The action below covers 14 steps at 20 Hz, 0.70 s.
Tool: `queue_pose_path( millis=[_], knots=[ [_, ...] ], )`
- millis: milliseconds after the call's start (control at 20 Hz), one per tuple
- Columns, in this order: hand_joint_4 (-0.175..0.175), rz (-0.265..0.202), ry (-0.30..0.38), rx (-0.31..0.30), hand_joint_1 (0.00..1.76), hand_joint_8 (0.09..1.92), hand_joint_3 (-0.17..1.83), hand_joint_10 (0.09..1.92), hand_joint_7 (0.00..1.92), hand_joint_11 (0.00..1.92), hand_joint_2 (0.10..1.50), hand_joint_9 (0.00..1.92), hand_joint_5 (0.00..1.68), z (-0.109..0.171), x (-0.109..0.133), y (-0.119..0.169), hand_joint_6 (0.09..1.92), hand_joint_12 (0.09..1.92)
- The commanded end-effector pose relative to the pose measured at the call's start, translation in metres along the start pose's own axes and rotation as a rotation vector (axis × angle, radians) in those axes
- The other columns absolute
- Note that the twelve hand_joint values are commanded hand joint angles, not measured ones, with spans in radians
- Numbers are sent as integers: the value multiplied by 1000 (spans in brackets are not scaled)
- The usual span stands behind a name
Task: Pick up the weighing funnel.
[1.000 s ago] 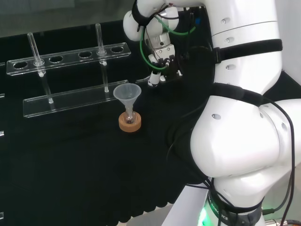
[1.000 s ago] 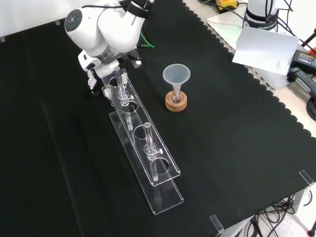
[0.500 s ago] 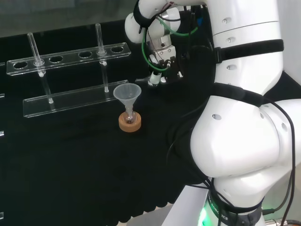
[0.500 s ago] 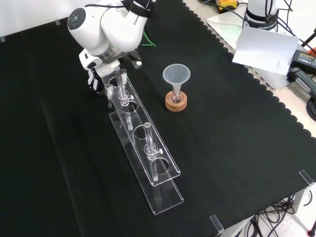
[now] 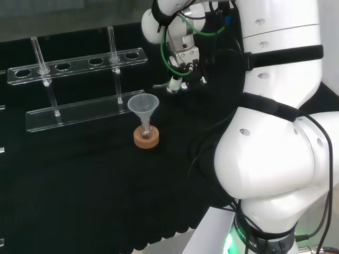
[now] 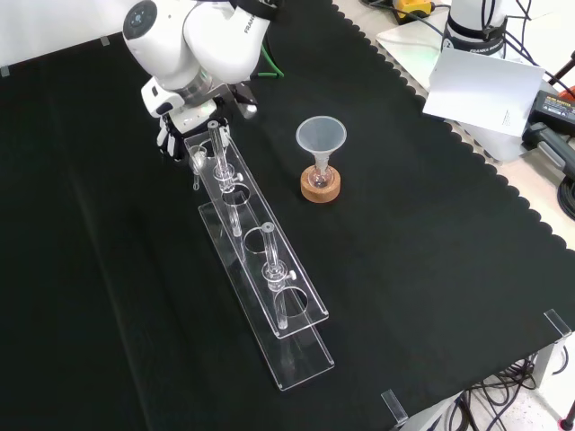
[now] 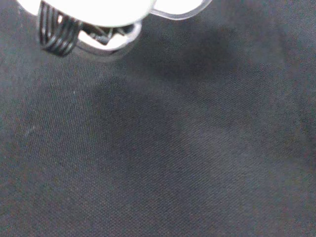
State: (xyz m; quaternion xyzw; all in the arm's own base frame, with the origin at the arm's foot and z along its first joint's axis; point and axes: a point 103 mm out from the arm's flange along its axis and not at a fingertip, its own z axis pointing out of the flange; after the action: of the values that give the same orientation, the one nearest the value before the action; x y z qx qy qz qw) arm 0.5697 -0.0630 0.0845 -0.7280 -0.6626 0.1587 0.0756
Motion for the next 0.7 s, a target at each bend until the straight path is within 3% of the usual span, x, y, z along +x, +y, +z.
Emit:
queue_pose_path(
  millis=[50,700],
  knots=[
    [175,11,44,-6,1136,681,699,342,661,925,623,1011,1293,-18,-15,-21,656,1002],
    [175,54,58,-32,1137,678,694,336,651,927,624,1019,1297,-63,-51,-88,647,993]
  ],
)
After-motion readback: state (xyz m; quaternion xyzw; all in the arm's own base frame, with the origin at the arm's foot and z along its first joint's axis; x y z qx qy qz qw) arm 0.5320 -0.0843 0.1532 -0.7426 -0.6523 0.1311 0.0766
